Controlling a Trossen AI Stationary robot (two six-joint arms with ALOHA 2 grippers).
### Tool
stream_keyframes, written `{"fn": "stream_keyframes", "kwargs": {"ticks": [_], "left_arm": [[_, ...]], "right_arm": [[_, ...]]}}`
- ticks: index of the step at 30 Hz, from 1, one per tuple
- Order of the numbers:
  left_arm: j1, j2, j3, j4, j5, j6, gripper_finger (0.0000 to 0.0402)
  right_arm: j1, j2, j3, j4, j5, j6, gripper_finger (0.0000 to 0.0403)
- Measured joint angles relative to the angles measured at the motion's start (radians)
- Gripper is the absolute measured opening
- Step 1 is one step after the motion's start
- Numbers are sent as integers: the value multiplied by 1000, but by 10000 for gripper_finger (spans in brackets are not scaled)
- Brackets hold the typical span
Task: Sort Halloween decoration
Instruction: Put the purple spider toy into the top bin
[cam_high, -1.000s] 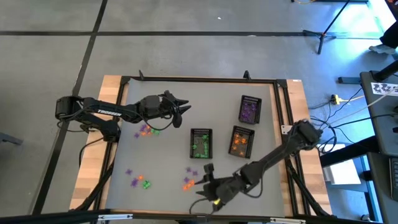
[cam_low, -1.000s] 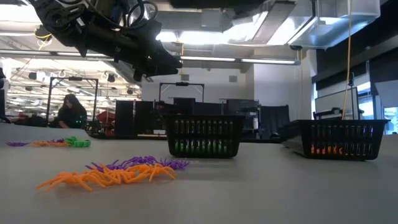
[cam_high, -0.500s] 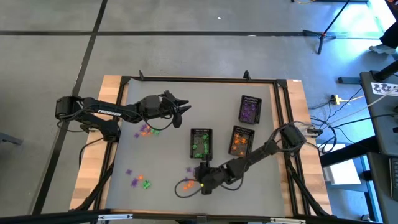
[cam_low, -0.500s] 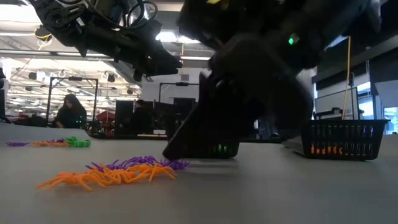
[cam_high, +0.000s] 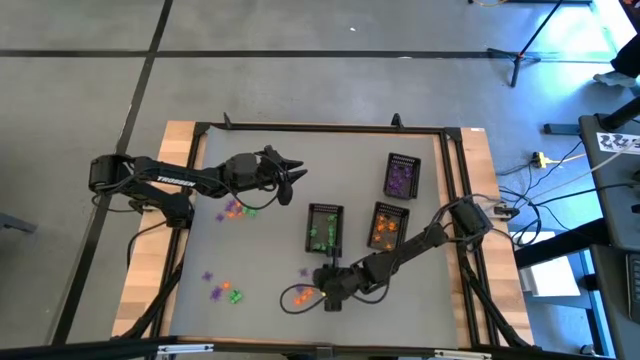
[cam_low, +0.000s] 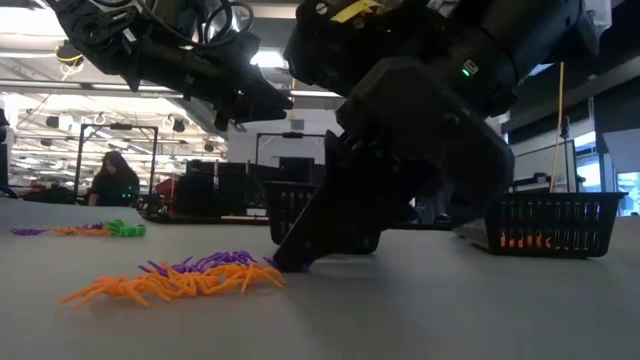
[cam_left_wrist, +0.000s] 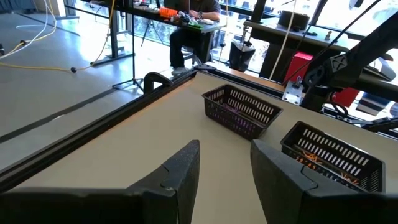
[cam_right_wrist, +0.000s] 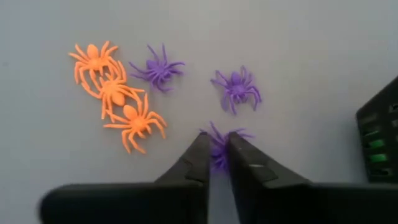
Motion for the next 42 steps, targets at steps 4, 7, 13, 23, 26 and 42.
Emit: {"fn": "stream_keyframes", "kwargs": {"ticks": [4,7,13,23,26,42], "left_arm": [[0,0,0,0,0,0,135],[0,0,0,0,0,0,135],[0,0,0,1,0,0,135],[0,0,0,0,0,0,135],[0,0,0,1,0,0,135],[0,0,0,0,2,0,135]], "right_arm": [[1,-12,-2,-4,-20,-12,4],[14,-34,-5,-17,-22,-19,8],[64,-124,-5,-14,-2,-51,2],[106,-172,-5,-33,19,-61,15],[97,-133,-18,-43,3,-31,33],[43,11,-16,-20,-23,33,143]]}}
